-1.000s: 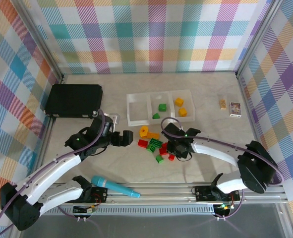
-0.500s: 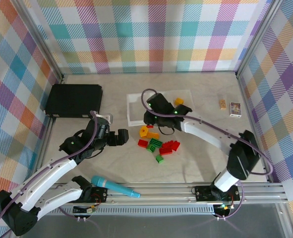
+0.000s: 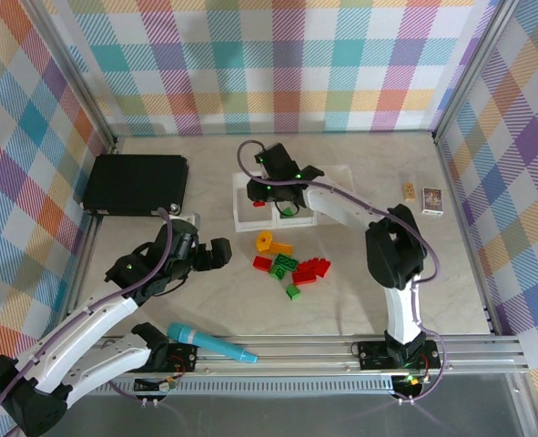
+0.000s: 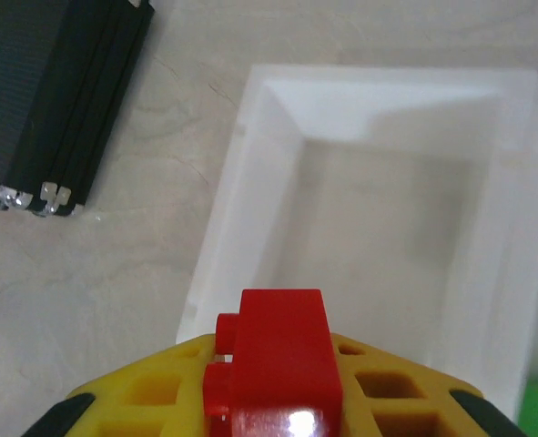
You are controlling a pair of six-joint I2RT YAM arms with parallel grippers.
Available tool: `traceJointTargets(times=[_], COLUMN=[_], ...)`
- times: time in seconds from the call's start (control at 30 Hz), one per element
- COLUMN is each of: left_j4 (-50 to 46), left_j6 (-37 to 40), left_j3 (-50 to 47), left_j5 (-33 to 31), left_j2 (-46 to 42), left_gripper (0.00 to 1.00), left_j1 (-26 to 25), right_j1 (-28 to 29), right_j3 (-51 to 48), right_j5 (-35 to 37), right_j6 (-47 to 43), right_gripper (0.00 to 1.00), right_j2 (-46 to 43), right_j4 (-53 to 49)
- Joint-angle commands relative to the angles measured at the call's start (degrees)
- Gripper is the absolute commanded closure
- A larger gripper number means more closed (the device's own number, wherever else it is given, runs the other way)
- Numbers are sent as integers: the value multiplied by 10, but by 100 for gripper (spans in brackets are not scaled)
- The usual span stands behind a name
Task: Sort the legos into containers by color
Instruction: Place the lego in the container.
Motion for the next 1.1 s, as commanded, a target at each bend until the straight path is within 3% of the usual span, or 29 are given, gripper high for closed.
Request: traceJointTargets(times=[0.0,0.3,0.53,0.77,1.07], left_j4=[-22,-30,-31,-31,-16], left_j6=[-23,-36,-36,-52,-35], left_j3=[-13,-27,-45,-68,-73], left_j5=[-14,-26,-13,-3,34], left_j2=[-9,-37,-52,-78,-64], left_gripper=[0,0,0,0,0], left_j1=[-1,-1,-1,-1,-2], right_j1=[2,-7,-9,-9,-8], right_j3=[53,116,140,141,140], right_j5=[-24,-26,-26,-11,12], right_j6=[-52,-67,-68,-75,-49], right_gripper=[79,77,65,45,40], right_j2=[38,121,153,138,60], right_j4=[7,-3,-21,-43,-101])
